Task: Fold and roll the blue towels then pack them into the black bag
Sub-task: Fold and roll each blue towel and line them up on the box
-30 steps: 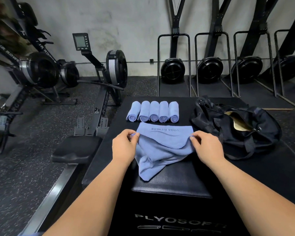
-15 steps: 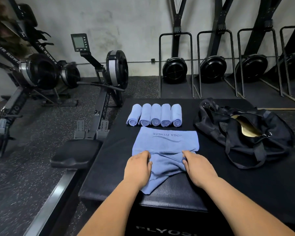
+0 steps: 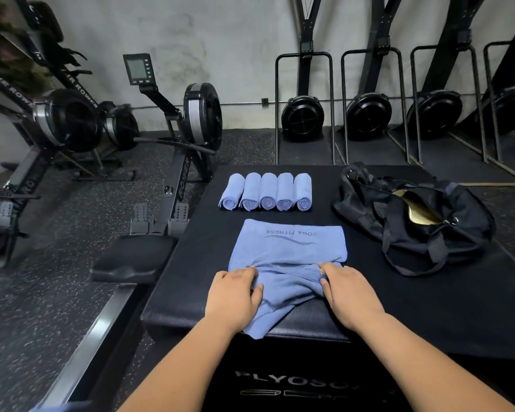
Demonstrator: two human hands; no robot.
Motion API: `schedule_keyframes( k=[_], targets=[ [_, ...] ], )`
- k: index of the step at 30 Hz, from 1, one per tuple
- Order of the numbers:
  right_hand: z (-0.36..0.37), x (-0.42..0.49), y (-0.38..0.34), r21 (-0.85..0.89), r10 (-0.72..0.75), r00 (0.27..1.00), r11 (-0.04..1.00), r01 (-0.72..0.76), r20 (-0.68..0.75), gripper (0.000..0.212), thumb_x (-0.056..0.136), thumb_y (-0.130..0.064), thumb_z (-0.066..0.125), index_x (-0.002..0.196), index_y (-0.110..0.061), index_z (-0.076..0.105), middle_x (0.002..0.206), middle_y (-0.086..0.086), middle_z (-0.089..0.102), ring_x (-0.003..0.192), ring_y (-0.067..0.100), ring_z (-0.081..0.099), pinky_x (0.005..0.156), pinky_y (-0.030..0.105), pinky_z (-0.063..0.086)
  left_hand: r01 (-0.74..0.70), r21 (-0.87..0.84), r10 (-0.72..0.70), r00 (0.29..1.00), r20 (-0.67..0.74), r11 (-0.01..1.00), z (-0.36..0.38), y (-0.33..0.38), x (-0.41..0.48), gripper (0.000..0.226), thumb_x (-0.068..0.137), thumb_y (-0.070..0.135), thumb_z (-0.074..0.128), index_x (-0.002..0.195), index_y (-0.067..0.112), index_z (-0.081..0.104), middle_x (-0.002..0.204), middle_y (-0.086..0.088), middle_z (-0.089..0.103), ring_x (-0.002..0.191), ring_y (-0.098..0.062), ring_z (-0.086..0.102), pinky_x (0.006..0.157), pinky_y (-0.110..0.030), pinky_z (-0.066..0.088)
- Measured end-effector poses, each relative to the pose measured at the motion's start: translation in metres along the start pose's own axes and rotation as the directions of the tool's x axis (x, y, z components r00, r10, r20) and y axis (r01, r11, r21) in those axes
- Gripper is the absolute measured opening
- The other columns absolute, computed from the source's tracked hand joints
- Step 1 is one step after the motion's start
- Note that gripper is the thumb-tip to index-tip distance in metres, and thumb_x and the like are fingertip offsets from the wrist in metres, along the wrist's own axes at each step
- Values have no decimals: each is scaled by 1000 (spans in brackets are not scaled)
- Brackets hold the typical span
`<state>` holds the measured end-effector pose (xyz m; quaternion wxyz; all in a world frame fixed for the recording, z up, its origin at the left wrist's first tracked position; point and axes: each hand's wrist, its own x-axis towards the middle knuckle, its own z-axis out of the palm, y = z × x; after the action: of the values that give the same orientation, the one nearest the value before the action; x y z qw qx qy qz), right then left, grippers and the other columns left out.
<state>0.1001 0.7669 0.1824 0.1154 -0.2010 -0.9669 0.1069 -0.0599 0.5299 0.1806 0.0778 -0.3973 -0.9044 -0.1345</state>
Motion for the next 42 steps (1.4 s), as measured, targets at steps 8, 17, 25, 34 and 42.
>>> schedule_keyframes(
  k=[8,17,25,34,42],
  targets=[
    [-7,-49,12,1,-41,998,999,42,-52,31,106,-32,47,132,-22,61,113,-7,70,103,19,61,111,34,39,-43,-97,33,994,-103,994,-8,-2,-45,31,105,42,47,129,36,66,112,18,75,90,-10,66,88,-33,40],
    [-21,-43,19,274,87,996,957,-90,24,3,106,-35,51,104,-33,53,129,-19,68,112,17,64,97,39,48,79,-380,-44,994,101,922,-19,-12,-28,35,96,22,70,127,38,66,96,24,69,98,-6,53,99,-37,47],
    [-42,-21,28,555,418,892,789,-263,-172,6,102,-35,61,97,-31,63,84,-10,68,83,16,64,73,34,43,41,-273,20,976,217,961,-29,-24,-9,29,89,41,78,117,40,70,93,20,65,99,-10,51,91,-31,39],
    [-44,-8,28,591,481,863,746,-308,-158,6,99,-33,67,97,-29,71,80,-9,71,80,12,64,75,34,45,138,-410,-18,959,283,902,-33,-33,-4,16,82,37,86,87,32,72,76,12,69,67,-2,56,71,-22,43],
    [-41,-3,34,611,533,830,716,-339,-164,7,98,-37,66,95,-32,70,77,-9,72,84,16,65,80,38,51,133,-425,44,923,382,895,-48,-56,12,12,81,29,88,81,28,76,81,14,76,79,-10,69,83,-35,58]
  ],
)
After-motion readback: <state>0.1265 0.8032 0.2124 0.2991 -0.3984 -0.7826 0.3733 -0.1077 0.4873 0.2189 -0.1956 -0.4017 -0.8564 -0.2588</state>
